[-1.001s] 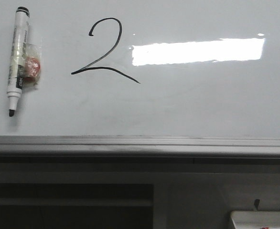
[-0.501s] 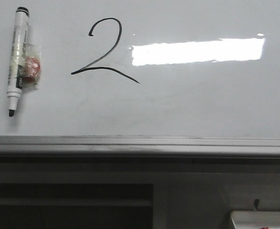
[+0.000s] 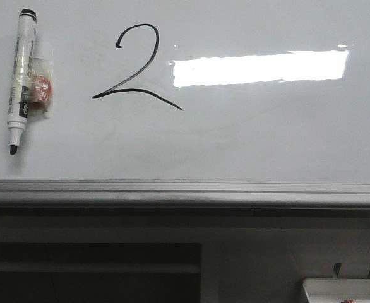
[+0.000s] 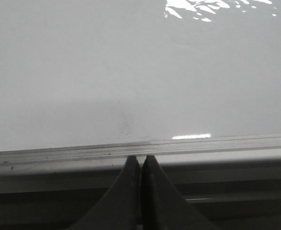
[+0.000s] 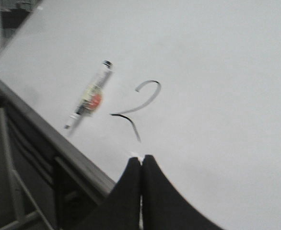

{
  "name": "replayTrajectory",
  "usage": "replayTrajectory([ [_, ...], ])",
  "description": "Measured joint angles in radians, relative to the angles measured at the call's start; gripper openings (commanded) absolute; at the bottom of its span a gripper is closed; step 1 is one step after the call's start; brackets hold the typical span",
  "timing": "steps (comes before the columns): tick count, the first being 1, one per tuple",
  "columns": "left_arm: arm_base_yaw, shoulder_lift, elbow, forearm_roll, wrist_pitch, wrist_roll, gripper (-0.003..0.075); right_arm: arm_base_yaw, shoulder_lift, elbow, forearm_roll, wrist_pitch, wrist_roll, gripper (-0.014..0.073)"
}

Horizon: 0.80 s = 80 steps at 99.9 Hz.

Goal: Write number 2 on whiteboard

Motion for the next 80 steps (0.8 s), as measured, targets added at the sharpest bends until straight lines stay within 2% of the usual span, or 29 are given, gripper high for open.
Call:
replayTrajectory([
  [30,0.000,0.000,0.000,0.000,0.000,0.000,-0.0020,-0.471,0.000,0.119,0.088,-0.042,0.005,-0.0060],
  [39,0.000,0.000,0.000,0.000,0.000,0.000,-0.0020,-0.577,0.000,0.162,0.091,-0.050,0.005,-0.0060],
  [65,0.000,0.000,0.000,0.000,0.000,0.000,-0.0020,-0.721,-0.072,0.261,0.108,-0.056,0.045,-0.0060],
  [80,0.000,0.000,0.000,0.001,0.000,0.000,-0.0020,-0.756,-0.198,0.261,0.108,0.029,0.055,-0.0060],
])
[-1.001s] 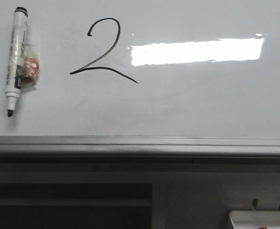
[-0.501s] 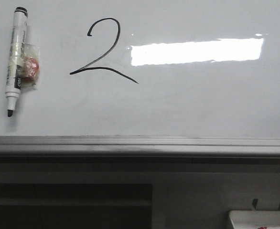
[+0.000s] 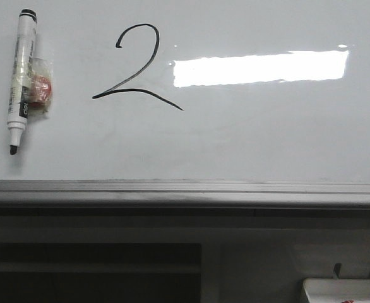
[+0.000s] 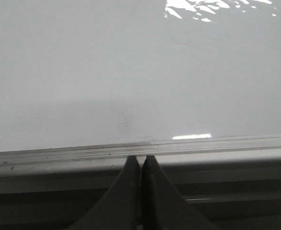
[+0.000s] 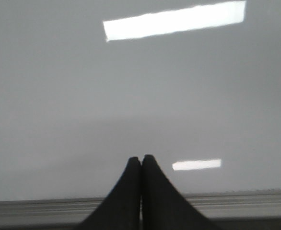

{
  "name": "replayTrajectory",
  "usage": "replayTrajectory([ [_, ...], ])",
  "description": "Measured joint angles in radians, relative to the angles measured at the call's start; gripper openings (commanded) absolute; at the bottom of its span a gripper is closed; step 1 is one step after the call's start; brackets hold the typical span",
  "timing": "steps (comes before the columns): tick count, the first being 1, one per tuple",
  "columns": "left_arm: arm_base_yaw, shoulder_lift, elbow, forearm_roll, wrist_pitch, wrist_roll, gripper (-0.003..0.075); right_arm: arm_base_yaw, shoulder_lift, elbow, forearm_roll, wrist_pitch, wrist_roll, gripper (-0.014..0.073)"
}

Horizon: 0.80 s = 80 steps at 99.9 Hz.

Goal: Write number 2 on whiteboard

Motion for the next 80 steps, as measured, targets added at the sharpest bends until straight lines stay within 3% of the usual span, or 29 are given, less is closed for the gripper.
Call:
replayTrajectory([
  [24,0.000,0.000,0.000,0.000,0.000,0.000,-0.0020,-0.011,-0.078,-0.002,-0.007,0.204,0.001,-0.0060],
  [80,0.000,0.000,0.000,0.000,-0.002,0.000,-0.0020,-0.011,-0.078,-0.002,-0.007,0.207,0.004,-0.0060],
])
